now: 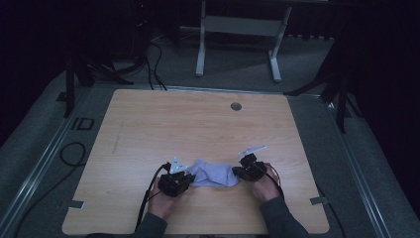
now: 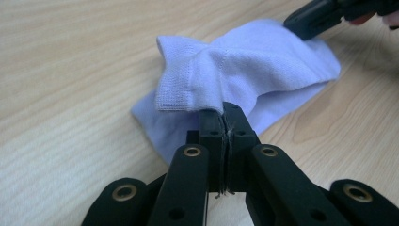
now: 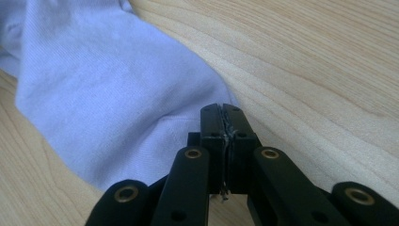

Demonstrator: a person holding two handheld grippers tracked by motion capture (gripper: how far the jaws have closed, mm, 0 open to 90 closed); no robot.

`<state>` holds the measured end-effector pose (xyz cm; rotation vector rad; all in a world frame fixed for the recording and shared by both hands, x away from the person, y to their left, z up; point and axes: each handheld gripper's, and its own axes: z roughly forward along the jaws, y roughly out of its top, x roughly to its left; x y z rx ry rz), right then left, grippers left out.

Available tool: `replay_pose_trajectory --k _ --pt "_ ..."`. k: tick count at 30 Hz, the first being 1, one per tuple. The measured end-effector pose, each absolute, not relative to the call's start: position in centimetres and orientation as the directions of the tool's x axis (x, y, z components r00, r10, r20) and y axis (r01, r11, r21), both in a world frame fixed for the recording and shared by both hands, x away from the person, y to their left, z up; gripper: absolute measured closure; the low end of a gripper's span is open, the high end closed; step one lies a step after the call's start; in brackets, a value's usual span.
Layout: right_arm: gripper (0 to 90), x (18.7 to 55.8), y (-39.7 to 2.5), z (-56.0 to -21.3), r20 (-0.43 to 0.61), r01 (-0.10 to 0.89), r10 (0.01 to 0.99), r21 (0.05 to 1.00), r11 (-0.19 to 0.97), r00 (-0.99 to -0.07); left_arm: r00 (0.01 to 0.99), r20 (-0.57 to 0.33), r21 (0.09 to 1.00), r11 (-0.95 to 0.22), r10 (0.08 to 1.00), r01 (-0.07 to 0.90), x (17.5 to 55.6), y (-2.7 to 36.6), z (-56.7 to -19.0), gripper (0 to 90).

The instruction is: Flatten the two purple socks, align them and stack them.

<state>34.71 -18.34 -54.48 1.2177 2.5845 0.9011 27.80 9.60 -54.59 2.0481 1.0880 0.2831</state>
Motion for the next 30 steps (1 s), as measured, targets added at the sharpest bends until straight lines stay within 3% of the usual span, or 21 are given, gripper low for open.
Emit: replay_pose_trajectory --k 17,30 --pt "88.7 34.52 -18.41 -54.64 0.122 0.656 0.750 0.589 0.473 -0.650 0.604 -0.104 0.664 -0.397 0.790 0.633 27.87 9.67 -55.43 88.3" --pt "89.6 34.57 -19.11 -53.77 0.081 0.637 0.772 0.621 0.456 -0.631 0.602 -0.119 0.660 -0.390 0.790 0.642 28.00 9.81 -55.48 88.4"
